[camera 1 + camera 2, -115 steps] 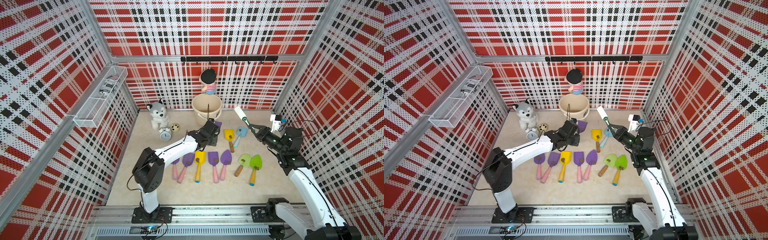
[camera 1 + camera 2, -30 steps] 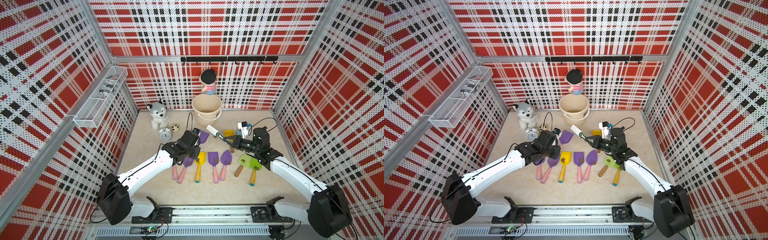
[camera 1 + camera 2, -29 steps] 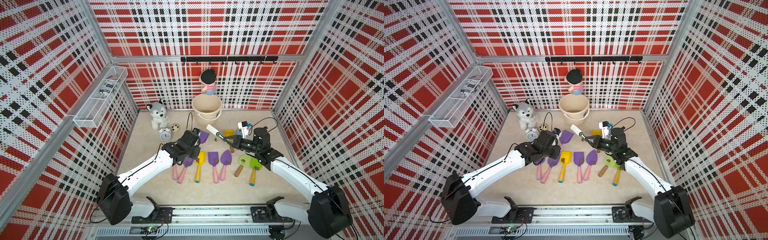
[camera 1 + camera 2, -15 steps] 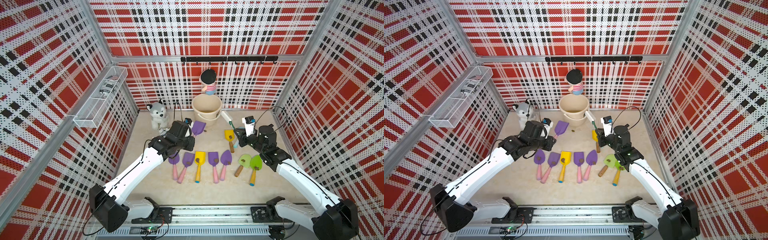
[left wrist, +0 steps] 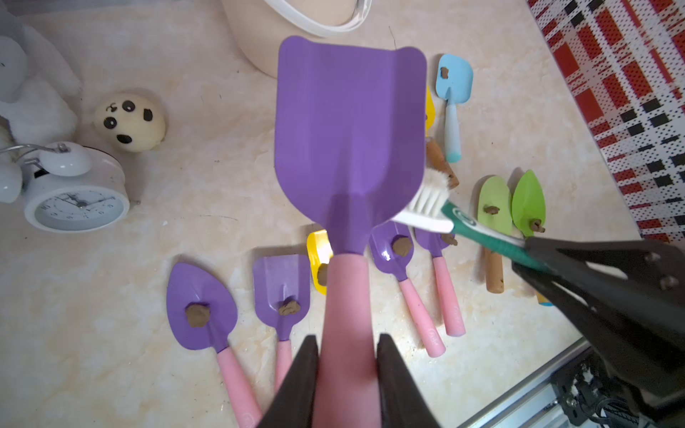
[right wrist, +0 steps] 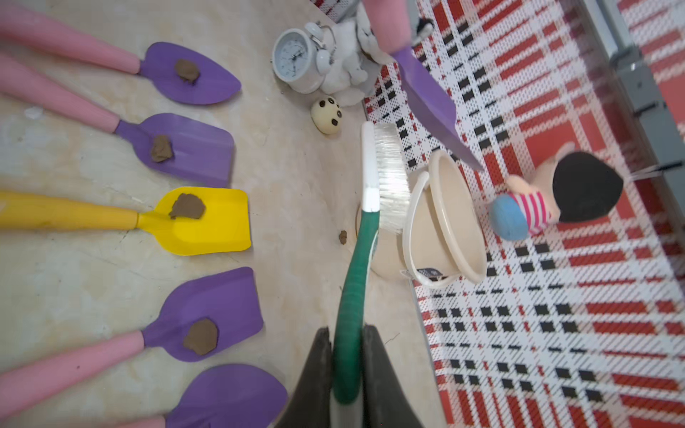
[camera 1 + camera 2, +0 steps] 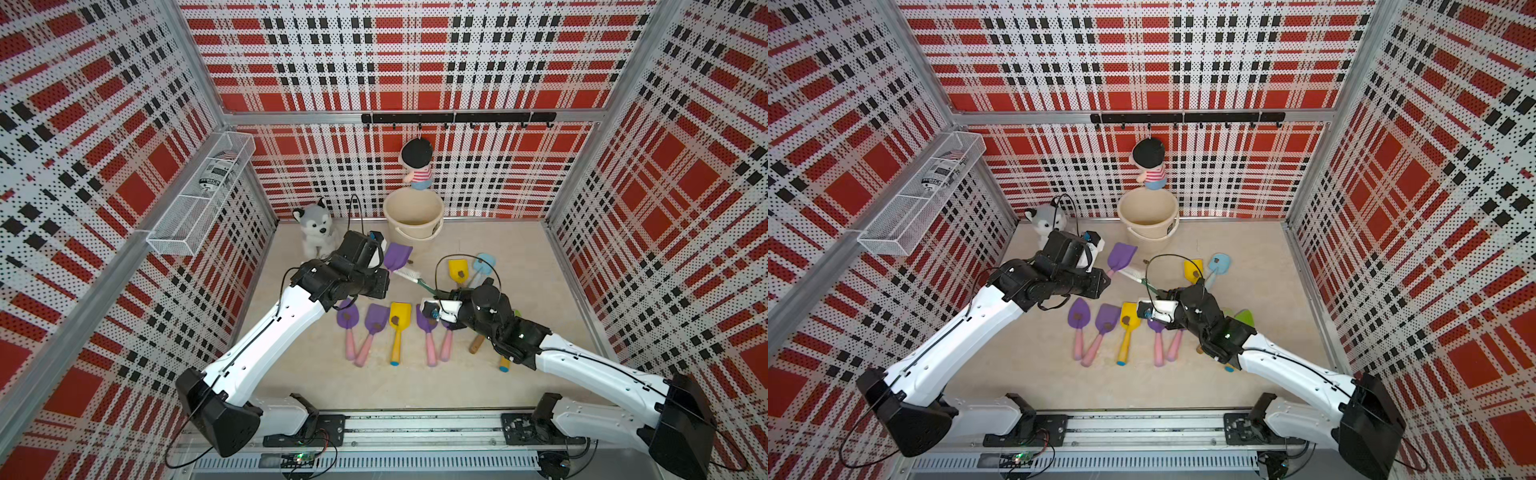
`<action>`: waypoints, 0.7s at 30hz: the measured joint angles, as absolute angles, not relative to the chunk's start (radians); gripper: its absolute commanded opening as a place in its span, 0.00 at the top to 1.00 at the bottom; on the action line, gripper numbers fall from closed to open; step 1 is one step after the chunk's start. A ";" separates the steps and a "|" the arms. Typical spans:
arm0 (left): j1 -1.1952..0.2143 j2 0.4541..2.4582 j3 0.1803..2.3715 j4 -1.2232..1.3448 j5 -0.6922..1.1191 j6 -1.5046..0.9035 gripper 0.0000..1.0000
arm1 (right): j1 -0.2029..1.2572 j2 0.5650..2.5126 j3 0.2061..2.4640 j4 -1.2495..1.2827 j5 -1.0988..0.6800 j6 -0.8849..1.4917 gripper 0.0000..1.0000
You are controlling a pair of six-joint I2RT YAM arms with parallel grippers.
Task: Brush the soil off the hand trowel and place it into the bucket
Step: Brush off the soil from the hand trowel.
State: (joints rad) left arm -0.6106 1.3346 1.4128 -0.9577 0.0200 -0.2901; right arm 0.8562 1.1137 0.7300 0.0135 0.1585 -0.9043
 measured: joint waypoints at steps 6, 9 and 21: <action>-0.614 1.350 1.413 -0.977 0.046 -0.290 1.00 | 0.937 1.114 0.698 0.098 0.220 -1.069 1.00; -0.614 1.355 1.413 -0.979 0.065 -0.287 1.00 | 0.950 1.117 0.685 0.127 0.250 -1.135 1.00; -0.615 1.356 1.410 -0.979 0.086 -0.286 1.00 | 0.953 1.185 0.649 0.295 0.418 -1.320 1.00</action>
